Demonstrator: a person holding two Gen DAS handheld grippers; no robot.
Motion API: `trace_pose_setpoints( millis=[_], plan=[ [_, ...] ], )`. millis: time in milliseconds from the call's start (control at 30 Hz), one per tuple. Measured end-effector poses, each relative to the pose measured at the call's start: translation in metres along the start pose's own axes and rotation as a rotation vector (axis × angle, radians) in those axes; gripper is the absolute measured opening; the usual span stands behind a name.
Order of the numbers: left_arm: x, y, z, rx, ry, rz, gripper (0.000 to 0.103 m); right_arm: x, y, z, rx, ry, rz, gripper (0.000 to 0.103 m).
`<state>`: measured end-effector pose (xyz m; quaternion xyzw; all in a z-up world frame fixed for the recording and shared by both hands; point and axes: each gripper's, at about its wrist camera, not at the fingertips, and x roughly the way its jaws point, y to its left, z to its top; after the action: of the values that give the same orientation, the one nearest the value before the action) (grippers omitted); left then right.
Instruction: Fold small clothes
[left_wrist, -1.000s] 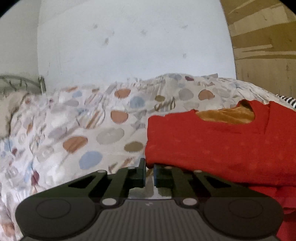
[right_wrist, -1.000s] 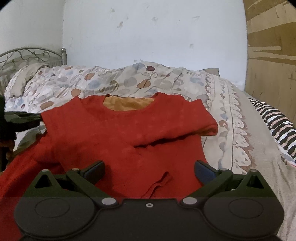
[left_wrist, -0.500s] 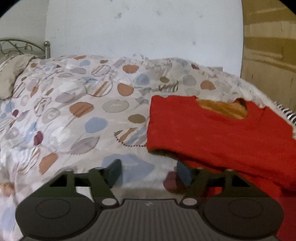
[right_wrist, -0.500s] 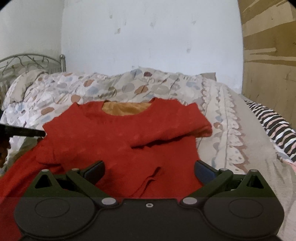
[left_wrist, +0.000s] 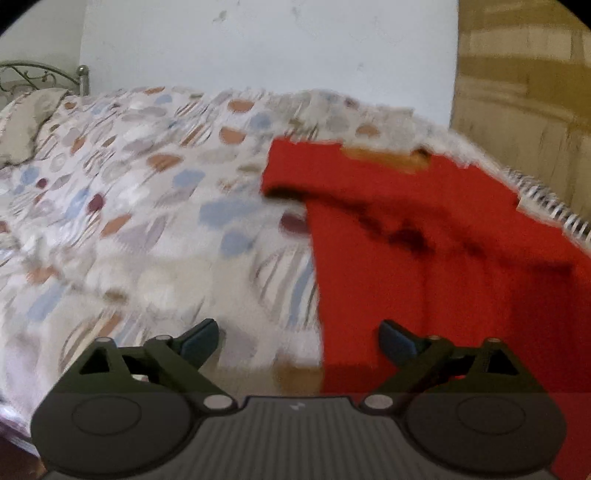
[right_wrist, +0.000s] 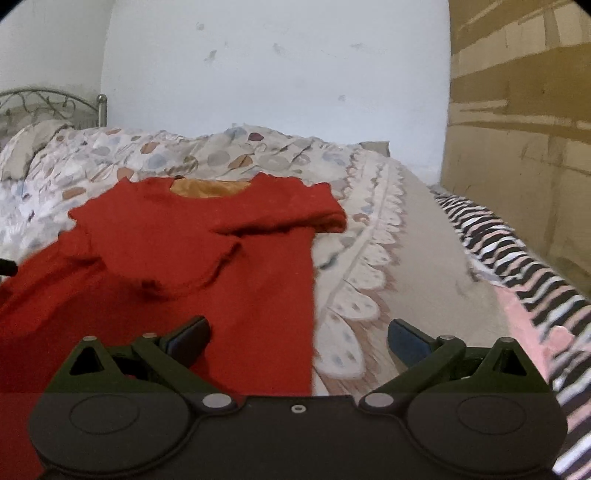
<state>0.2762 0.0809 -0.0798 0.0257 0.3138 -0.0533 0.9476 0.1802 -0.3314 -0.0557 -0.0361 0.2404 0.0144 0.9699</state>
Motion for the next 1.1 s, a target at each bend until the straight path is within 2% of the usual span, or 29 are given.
trace_pose_setpoints(
  millis=[67,233,433,533,667,833,900,1100],
  plan=[
    [-0.003,0.003,-0.013,0.011,0.01,0.034,0.097,-0.012,-0.003,-0.007,-0.045,-0.009,-0.036,0.102],
    [-0.03,0.013,-0.022,-0.038,-0.01,0.048,0.098,-0.037,-0.006,-0.023,-0.169,-0.01,-0.109,0.102],
    [-0.069,0.004,-0.028,-0.004,-0.058,0.091,0.102,-0.088,-0.009,-0.048,-0.221,-0.08,-0.003,0.102],
    [-0.084,-0.005,-0.031,-0.008,-0.067,0.083,0.102,-0.106,0.001,-0.07,-0.295,-0.09,0.043,0.102],
    [-0.1,-0.016,-0.037,-0.026,-0.069,0.056,0.102,-0.112,0.021,-0.099,-0.429,-0.079,0.057,0.102],
    [-0.114,-0.03,-0.044,-0.014,-0.068,0.061,0.102,-0.093,0.058,-0.136,-0.707,-0.11,-0.049,0.102],
    [-0.121,-0.033,-0.045,-0.008,-0.076,0.067,0.102,-0.08,0.07,-0.149,-0.801,-0.134,-0.116,0.102],
    [-0.134,-0.038,-0.047,-0.016,-0.08,0.073,0.102,-0.056,0.086,-0.163,-0.928,-0.232,-0.255,0.102]
  ],
)
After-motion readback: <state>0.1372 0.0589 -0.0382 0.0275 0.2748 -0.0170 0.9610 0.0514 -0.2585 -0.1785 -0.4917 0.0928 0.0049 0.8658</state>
